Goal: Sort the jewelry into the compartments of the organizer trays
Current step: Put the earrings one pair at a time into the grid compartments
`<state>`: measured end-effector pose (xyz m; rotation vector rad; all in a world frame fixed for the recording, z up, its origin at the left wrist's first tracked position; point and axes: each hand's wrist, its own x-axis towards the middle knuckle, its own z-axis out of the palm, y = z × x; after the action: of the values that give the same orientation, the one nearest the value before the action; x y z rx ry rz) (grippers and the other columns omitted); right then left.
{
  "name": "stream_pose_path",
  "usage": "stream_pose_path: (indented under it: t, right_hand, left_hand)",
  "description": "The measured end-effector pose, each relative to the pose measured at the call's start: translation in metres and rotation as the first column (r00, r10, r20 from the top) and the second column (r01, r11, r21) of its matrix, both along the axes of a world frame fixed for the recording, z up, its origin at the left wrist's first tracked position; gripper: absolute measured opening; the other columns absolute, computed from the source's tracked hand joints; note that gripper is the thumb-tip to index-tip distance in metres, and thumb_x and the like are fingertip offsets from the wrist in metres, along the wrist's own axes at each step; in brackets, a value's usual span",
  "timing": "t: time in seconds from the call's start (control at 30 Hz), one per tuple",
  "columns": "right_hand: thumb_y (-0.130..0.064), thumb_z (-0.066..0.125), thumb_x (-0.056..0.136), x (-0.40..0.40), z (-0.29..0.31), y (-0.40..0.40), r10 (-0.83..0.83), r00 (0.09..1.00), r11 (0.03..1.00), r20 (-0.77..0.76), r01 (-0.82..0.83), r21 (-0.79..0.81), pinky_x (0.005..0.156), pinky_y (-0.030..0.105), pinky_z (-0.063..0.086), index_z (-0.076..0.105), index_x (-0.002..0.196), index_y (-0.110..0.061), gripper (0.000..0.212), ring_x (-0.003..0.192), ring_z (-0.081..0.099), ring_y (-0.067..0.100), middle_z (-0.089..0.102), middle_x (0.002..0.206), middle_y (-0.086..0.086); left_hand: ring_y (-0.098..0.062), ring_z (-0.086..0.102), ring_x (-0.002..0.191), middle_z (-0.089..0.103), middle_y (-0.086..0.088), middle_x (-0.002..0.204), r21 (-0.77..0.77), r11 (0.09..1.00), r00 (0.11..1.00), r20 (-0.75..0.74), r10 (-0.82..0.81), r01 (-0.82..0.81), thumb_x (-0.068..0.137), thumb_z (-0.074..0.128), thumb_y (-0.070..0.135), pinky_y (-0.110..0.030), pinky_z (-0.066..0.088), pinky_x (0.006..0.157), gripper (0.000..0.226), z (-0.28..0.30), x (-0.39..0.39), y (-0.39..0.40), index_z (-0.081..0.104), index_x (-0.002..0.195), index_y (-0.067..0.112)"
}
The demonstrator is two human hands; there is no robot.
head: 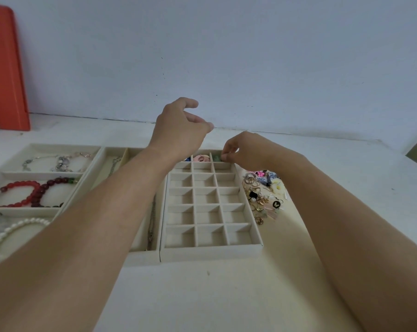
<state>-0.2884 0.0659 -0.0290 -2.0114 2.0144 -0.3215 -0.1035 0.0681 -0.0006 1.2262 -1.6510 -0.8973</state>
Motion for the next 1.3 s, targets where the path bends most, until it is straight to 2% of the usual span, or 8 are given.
stream_pose_path:
  t: [0.13,0.27,0.57,0.9,1.0,1.1,1.17,1.3]
  right_hand:
    - [-0.038,0.059,0.099,0.0018,-0.0022,0.0013,-0.019,1.000,0.999,0.015,0.019,0.028,0.064,0.027,0.040,0.073,0.103,-0.021,0.022,0.080,0.057,0.013,0.066,0.093,-0.002]
    - [-0.043,0.060,0.097,0.0031,-0.0017,0.0025,-0.035,0.998,0.999,0.059,0.033,0.031,0.061,0.027,0.041,0.074,0.097,-0.011,0.036,0.068,0.054,0.015,0.064,0.076,0.003]
    - [-0.039,0.066,0.095,0.0009,-0.0025,0.0019,-0.030,0.990,1.000,0.137,0.031,-0.004,0.062,0.026,0.039,0.066,0.089,-0.021,0.018,0.080,0.057,0.014,0.064,0.088,-0.003]
    - [-0.045,0.060,0.097,0.0046,0.0002,0.0040,-0.003,0.998,0.998,0.056,0.000,0.061,0.058,0.026,0.034,0.071,0.098,-0.021,0.026,0.066,0.050,0.008,0.057,0.072,-0.006]
    - [-0.045,0.063,0.096,0.0034,0.0006,0.0045,0.002,0.997,0.999,0.080,-0.005,0.048,0.059,0.026,0.034,0.071,0.098,-0.020,0.027,0.069,0.051,0.009,0.060,0.080,-0.005]
    - [-0.045,0.065,0.094,0.0028,-0.0006,0.0038,0.009,0.996,0.999,0.085,-0.013,0.036,0.070,0.029,0.040,0.070,0.099,-0.020,0.026,0.092,0.058,0.016,0.065,0.104,0.000]
    - [-0.043,0.066,0.094,0.0025,-0.0029,0.0026,0.004,0.993,1.000,0.120,-0.004,0.006,0.077,0.031,0.041,0.069,0.099,-0.019,0.025,0.103,0.059,0.020,0.066,0.111,0.002]
    - [-0.041,0.068,0.093,0.0034,-0.0054,0.0015,-0.005,0.982,0.998,0.188,0.017,-0.064,0.069,0.024,0.041,0.070,0.100,-0.016,0.026,0.100,0.060,0.019,0.068,0.109,0.003]
  left_hand:
    - [-0.001,0.062,0.094,0.069,0.015,0.098,0.003,1.000,1.000,0.004,-0.009,0.009,0.089,0.073,0.025,-0.030,0.053,0.085,0.048,-0.0009,0.0003,-0.0005,0.055,0.134,0.024]
    - [-0.005,0.063,0.096,0.070,0.015,0.097,0.006,1.000,1.000,0.004,-0.010,0.010,0.089,0.073,0.026,-0.030,0.053,0.083,0.045,-0.0016,0.0007,-0.0005,0.058,0.131,0.024]
    - [-0.005,0.063,0.090,0.070,0.015,0.096,0.009,1.000,1.000,-0.002,-0.018,0.018,0.088,0.073,0.026,-0.027,0.048,0.073,0.042,-0.0035,0.0000,-0.0015,0.059,0.128,0.025]
    - [-0.006,0.060,0.075,0.071,0.014,0.098,0.002,1.000,1.000,-0.004,-0.031,0.031,0.088,0.074,0.026,-0.025,0.046,0.068,0.036,-0.0065,-0.0005,-0.0057,0.063,0.122,0.025]
    - [-0.005,0.059,0.071,0.072,0.013,0.097,-0.001,0.999,0.999,-0.004,-0.034,0.034,0.087,0.074,0.025,-0.022,0.044,0.060,0.035,-0.0068,-0.0005,-0.0056,0.064,0.121,0.025]
    - [-0.005,0.059,0.072,0.071,0.012,0.098,-0.001,0.999,0.999,-0.003,-0.039,0.039,0.088,0.074,0.025,-0.021,0.044,0.058,0.034,-0.0067,-0.0001,-0.0057,0.064,0.120,0.025]
    - [-0.005,0.058,0.070,0.071,0.012,0.099,0.003,0.999,0.999,-0.004,-0.043,0.043,0.088,0.073,0.025,-0.022,0.044,0.060,0.034,-0.0067,0.0000,-0.0058,0.064,0.121,0.025]
    - [-0.006,0.057,0.068,0.071,0.011,0.101,0.001,0.999,0.999,-0.003,-0.043,0.043,0.088,0.073,0.025,-0.022,0.044,0.061,0.034,-0.0068,0.0001,-0.0060,0.064,0.121,0.024]
